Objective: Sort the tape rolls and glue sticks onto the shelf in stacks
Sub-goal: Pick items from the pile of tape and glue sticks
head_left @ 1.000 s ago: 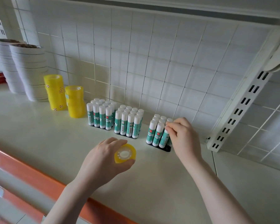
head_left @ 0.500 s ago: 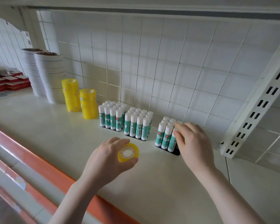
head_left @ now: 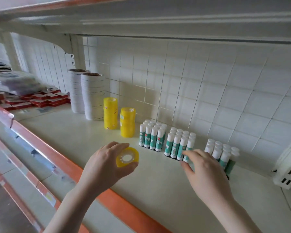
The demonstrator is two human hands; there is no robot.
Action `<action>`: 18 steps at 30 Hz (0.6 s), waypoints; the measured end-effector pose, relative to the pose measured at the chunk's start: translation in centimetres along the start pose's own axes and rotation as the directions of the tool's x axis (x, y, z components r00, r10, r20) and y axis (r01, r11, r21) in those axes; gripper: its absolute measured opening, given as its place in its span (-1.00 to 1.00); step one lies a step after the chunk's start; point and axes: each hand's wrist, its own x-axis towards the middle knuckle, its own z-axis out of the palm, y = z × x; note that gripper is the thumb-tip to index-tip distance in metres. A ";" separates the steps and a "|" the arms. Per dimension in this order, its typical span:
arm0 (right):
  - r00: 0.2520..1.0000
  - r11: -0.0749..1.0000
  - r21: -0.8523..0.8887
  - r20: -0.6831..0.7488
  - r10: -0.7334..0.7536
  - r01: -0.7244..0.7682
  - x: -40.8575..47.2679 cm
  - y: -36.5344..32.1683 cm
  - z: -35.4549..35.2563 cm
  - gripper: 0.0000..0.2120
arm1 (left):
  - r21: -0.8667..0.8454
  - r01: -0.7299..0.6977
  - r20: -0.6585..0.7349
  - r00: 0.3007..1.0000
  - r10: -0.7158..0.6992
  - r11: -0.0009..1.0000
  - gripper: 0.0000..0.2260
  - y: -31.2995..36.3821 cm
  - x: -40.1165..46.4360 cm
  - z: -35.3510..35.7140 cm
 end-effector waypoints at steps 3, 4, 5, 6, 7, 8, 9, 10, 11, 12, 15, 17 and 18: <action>0.997 0.999 -0.016 0.060 0.051 -0.050 0.0 -3.7 2.1 -0.76 | -0.006 -0.037 0.003 0.999 0.037 0.999 -0.27 -3.5 0.8 -2.1; 0.994 0.997 -0.021 0.076 0.080 -0.079 0.0 -5.1 2.9 -0.74 | -0.009 -0.048 0.016 0.999 0.049 0.999 -0.26 -4.7 1.2 -2.9; 0.991 0.994 -0.030 0.081 0.105 -0.103 0.0 -6.4 3.6 -0.73 | -0.014 -0.063 0.026 0.998 0.063 0.998 -0.26 -5.9 1.6 -3.7; 0.987 0.990 -0.038 0.082 0.135 -0.132 0.1 -7.6 4.3 -0.74 | -0.020 -0.076 0.033 0.996 0.077 0.997 -0.26 -7.0 2.0 -4.5; 0.981 0.985 -0.041 0.083 0.173 -0.170 0.2 -8.9 4.9 -0.75 | -0.027 -0.086 0.043 0.995 0.087 0.996 -0.26 -8.1 2.5 -5.3; 0.974 0.977 -0.036 0.082 0.212 -0.210 0.4 -10.1 5.5 -0.76 | -0.038 -0.092 0.055 0.994 0.094 0.995 -0.28 -9.1 2.9 -6.1; 0.965 0.969 -0.030 0.082 0.248 -0.246 0.7 -11.2 5.9 -0.76 | -0.052 -0.096 0.065 0.993 0.099 0.994 -0.29 -10.0 3.4 -6.8; 0.957 0.961 -0.032 0.086 0.276 -0.274 1.0 -12.2 6.3 -0.75 | -0.068 -0.101 0.075 0.992 0.106 0.993 -0.32 -10.9 3.8 -7.5; 0.950 0.955 -0.038 0.091 0.297 -0.295 1.3 -13.1 6.6 -0.75 | -0.080 -0.106 0.087 0.990 0.113 0.991 -0.37 -11.7 4.3 -8.0; 0.945 0.950 -0.039 0.094 0.313 -0.311 1.5 -14.0 6.9 -0.74 | -0.090 -0.111 0.095 0.988 0.120 0.990 -0.42 -12.4 4.8 -8.4; 0.939 0.944 -0.042 0.092 0.330 -0.328 2.1 -15.7 7.7 -0.71 | -0.109 -0.132 0.089 0.986 0.142 0.985 -0.48 -14.0 6.2 -9.0; 0.933 0.939 -0.065 0.110 0.342 -0.337 2.4 -16.3 8.0 -0.70 | -0.121 -0.144 0.090 0.984 0.155 0.982 -0.47 -14.5 7.3 -8.9; 0.931 0.937 -0.069 0.114 0.348 -0.342 2.5 -16.3 8.1 -0.69 | -0.129 -0.152 0.092 0.982 0.165 0.980 -0.47 -14.6 7.9 -8.8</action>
